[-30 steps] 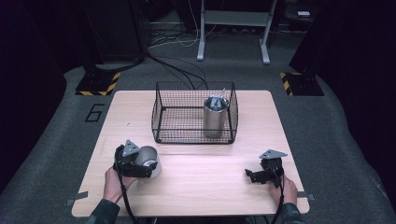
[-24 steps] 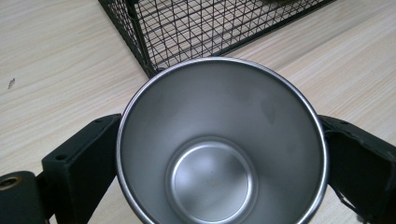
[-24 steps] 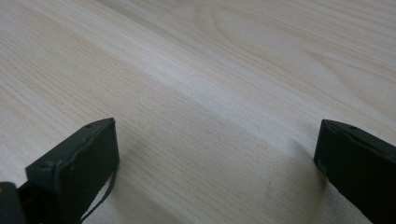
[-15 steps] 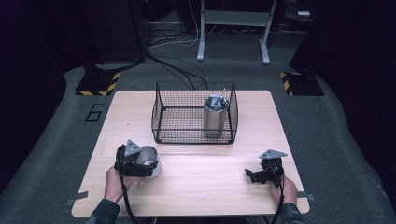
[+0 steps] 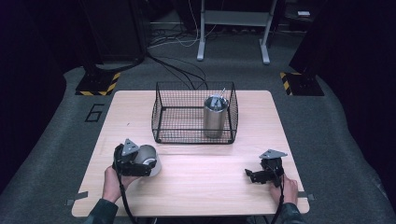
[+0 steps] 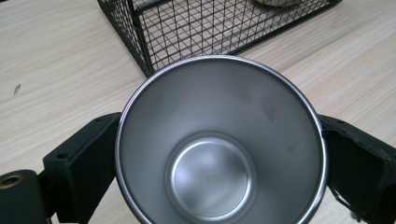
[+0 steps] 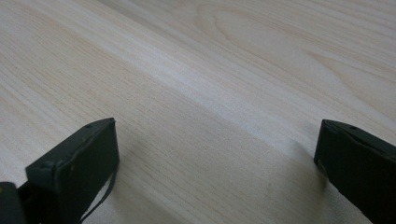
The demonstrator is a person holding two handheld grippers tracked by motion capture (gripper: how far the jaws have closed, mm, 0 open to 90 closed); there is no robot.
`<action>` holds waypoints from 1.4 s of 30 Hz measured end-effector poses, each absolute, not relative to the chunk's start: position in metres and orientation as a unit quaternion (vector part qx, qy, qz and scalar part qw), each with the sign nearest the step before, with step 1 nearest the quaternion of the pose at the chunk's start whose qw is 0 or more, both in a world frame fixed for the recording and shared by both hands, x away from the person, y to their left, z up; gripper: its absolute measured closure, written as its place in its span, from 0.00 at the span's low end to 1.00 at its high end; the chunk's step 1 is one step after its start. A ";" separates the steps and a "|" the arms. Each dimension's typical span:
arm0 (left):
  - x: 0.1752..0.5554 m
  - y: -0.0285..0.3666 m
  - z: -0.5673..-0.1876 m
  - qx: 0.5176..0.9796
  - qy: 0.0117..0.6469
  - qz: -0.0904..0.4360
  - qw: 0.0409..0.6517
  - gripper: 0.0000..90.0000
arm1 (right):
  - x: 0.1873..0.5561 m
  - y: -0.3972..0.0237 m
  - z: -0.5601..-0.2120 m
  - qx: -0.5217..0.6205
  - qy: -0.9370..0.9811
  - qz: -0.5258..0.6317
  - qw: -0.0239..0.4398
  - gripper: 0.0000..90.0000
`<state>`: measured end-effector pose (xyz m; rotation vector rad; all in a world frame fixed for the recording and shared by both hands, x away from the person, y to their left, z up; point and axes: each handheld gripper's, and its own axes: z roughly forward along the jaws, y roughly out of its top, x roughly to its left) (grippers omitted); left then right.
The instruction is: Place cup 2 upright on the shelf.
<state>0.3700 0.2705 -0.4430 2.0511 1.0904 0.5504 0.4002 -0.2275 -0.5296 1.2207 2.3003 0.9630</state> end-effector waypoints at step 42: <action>0.386 0.230 -0.385 0.813 0.372 0.212 0.395 0.07 | 0.401 -0.228 -0.530 0.430 0.815 0.344 0.181 0.00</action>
